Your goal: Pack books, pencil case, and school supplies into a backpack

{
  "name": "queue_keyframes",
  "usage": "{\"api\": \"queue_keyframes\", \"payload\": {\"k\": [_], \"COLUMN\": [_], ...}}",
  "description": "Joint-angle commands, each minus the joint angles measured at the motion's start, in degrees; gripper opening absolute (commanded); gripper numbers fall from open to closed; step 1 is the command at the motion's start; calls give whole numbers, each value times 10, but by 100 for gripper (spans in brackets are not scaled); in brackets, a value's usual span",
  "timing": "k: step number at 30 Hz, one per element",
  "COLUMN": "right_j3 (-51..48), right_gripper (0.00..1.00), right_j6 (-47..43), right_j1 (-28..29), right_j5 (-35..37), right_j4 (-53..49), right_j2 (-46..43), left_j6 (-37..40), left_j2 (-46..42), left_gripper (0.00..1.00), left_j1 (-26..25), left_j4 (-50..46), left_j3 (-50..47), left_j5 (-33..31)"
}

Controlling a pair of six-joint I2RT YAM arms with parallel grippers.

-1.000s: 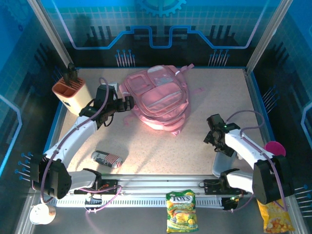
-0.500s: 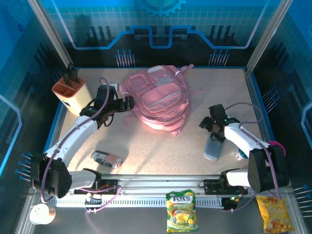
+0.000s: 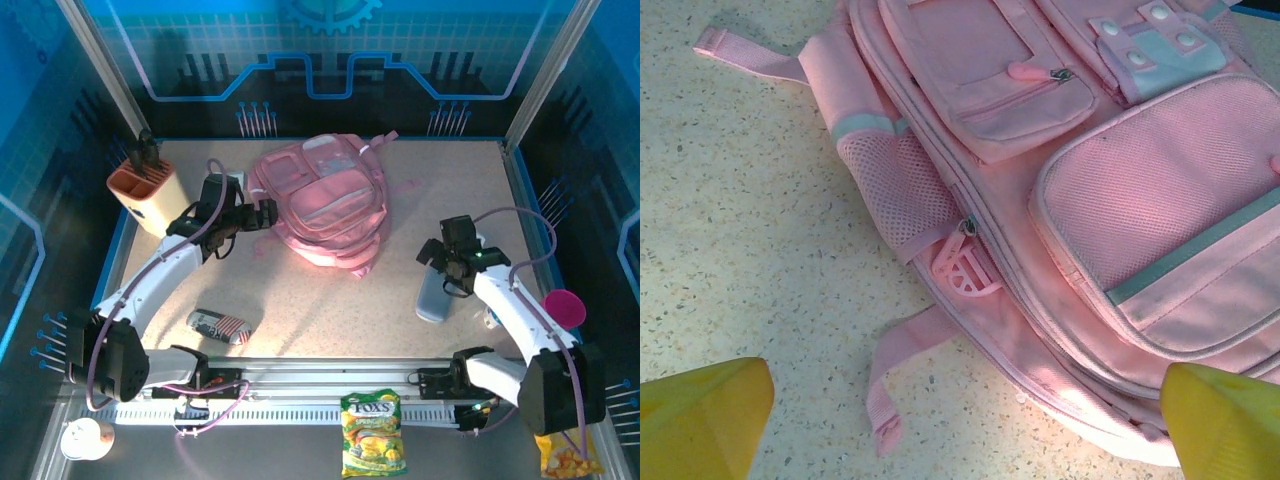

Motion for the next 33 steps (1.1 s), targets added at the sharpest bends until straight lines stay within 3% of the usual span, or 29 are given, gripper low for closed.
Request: {"api": "queue_keyframes", "payload": {"k": [1,8,26,31,33], "right_j3": [-37,-56,-84,-85,-82], "right_gripper": [100,100,100,90,81], "right_j6": [9,23,63,66,62], "right_j1": [11,55,89,91,90], "right_j5": [0,-17,-32,-17,-13], "right_j4": [-38,-18,-8,1,7], "right_j2": [1,39,90,88,86], "left_j6": [0,-2,3,45,72], "left_j2": [7,4,14,29,44], "left_gripper": [99,99,99,98,97], "left_j1": [5,5,3,-26,-51], "left_j4": [-5,-10,-9,-14,-21], "left_j3": [10,12,22,40,57], "left_j5": [20,29,80,84,75]}}
